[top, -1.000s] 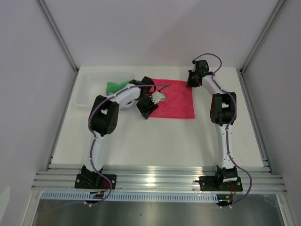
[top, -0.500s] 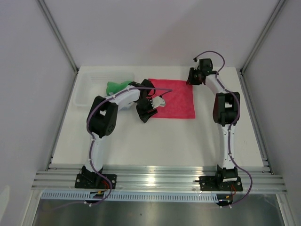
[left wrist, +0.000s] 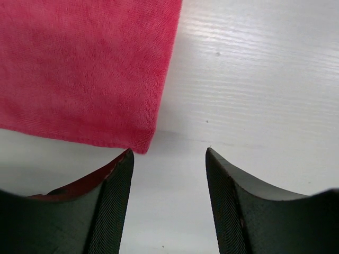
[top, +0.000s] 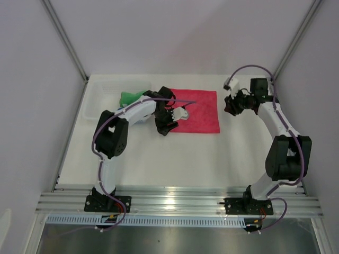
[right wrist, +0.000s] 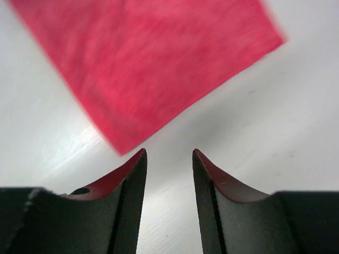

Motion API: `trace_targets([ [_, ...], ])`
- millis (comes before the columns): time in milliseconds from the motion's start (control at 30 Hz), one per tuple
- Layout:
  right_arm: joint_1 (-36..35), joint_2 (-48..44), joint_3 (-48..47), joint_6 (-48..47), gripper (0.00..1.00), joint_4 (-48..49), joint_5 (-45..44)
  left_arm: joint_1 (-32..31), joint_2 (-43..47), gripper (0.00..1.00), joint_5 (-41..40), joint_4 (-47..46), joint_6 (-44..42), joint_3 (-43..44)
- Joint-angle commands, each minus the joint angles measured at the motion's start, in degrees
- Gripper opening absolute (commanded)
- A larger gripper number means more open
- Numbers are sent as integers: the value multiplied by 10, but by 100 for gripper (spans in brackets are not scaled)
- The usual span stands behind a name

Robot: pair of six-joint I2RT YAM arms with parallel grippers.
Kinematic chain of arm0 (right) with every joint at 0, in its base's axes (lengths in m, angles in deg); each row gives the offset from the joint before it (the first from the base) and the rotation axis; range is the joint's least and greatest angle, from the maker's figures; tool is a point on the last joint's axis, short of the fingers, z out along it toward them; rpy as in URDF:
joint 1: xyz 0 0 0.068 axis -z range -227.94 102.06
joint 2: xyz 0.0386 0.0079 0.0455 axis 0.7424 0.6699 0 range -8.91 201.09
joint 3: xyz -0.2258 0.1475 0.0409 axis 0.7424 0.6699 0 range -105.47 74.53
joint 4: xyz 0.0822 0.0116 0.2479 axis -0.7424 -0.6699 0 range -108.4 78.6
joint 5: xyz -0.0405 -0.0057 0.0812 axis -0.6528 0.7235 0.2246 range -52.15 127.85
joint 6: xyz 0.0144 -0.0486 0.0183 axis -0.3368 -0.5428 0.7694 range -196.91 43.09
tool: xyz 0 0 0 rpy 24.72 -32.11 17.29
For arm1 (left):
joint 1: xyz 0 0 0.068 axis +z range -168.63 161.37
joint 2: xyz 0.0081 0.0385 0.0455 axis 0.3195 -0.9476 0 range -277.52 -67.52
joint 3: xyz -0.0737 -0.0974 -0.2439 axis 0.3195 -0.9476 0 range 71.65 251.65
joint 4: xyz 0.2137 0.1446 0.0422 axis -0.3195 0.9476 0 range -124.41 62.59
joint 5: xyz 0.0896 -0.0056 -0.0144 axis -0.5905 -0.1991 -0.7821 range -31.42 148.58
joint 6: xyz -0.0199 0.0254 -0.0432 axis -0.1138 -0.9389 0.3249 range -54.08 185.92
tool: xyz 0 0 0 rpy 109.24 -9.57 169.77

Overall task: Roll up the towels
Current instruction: Fold the towel

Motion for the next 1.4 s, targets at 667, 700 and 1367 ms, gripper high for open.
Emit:
trace_targets([
  [667, -103, 15, 182, -300, 53, 8, -71, -17, -30, 60, -58, -46, -103, -14],
  [700, -103, 14, 186, -300, 53, 14, -69, -18, -30, 59, -59, -45, -104, -17],
  [1367, -126, 52, 175, -299, 15, -4, -89, -9, -15, 5, -82, -86, -69, -51],
])
